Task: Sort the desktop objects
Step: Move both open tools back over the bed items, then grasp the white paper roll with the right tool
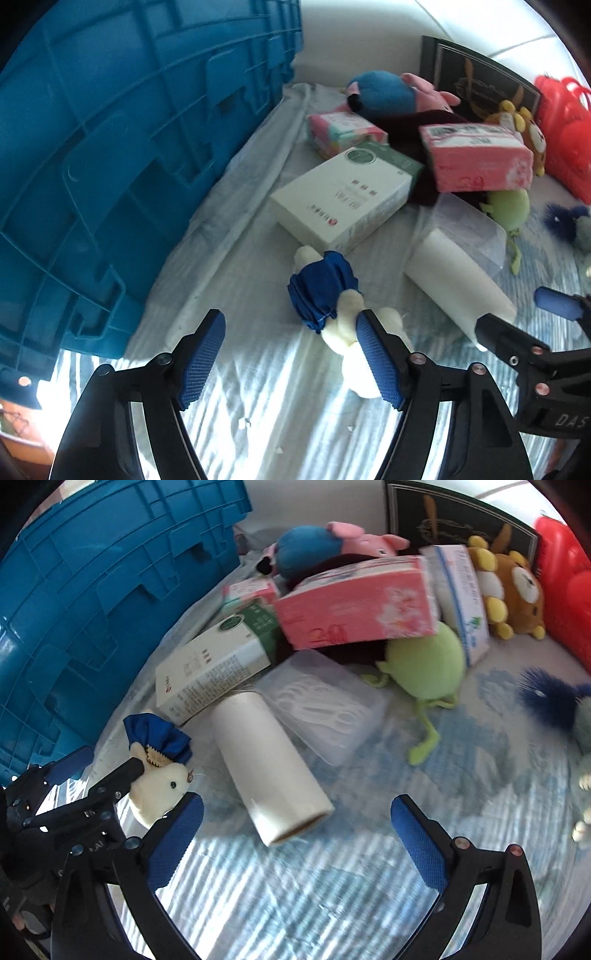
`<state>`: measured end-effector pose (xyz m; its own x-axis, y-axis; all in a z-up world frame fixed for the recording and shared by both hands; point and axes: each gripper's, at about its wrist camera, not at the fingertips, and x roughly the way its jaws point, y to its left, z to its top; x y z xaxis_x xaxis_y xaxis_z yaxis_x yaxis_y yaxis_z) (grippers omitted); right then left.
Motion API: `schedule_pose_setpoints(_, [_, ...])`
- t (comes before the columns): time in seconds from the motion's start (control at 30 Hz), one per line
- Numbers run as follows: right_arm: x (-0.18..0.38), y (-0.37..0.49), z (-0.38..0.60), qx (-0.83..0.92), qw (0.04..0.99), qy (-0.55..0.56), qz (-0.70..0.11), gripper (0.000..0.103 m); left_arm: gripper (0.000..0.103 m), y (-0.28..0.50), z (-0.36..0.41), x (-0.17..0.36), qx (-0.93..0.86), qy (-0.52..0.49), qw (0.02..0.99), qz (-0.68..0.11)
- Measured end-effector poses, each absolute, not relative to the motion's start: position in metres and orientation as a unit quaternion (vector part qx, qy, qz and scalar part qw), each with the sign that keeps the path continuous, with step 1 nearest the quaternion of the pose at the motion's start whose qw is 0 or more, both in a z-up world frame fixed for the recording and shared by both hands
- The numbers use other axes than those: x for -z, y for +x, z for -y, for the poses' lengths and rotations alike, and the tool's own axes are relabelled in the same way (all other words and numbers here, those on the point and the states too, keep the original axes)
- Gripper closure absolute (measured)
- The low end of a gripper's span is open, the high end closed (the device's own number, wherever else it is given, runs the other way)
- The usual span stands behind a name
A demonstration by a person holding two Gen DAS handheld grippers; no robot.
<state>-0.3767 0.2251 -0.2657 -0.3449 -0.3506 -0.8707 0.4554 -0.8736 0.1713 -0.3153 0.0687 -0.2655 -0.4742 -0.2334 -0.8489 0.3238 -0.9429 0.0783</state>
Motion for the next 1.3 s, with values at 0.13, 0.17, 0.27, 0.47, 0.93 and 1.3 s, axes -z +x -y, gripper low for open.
schedule_pose_setpoints(0.13, [0.273,-0.38,-0.214,0.814,0.243,0.523,-0.069,0.0,0.027,-0.323,-0.064,0.272,0.855,0.489,0.166,-0.051])
schedule_pose_setpoints(0.17, [0.275,-0.382,-0.214,0.814,0.24,0.524,-0.069,0.0,0.025,-0.324,-0.063,0.274,0.854,0.49,0.166,-0.056])
schedule_pose_setpoints(0.27, [0.279,-0.386,-0.216,0.811,0.237,0.53,-0.073,0.001,0.022,-0.327,-0.06,0.278,0.853,0.491,0.16,-0.073])
schedule_pose_setpoints(0.47, [0.287,-0.384,-0.209,0.798,0.25,0.541,-0.092,0.035,0.053,-0.322,-0.061,0.273,0.857,0.491,0.142,-0.062])
schedule_pose_setpoints(0.93, [0.287,-0.368,-0.21,0.801,0.224,0.545,-0.11,0.046,0.068,-0.337,-0.059,0.277,0.848,0.501,0.129,-0.117])
schedule_pose_setpoints(1.3, [0.276,-0.353,-0.254,0.815,0.18,0.548,-0.06,0.047,0.08,-0.338,-0.1,0.269,0.862,0.495,0.099,-0.039])
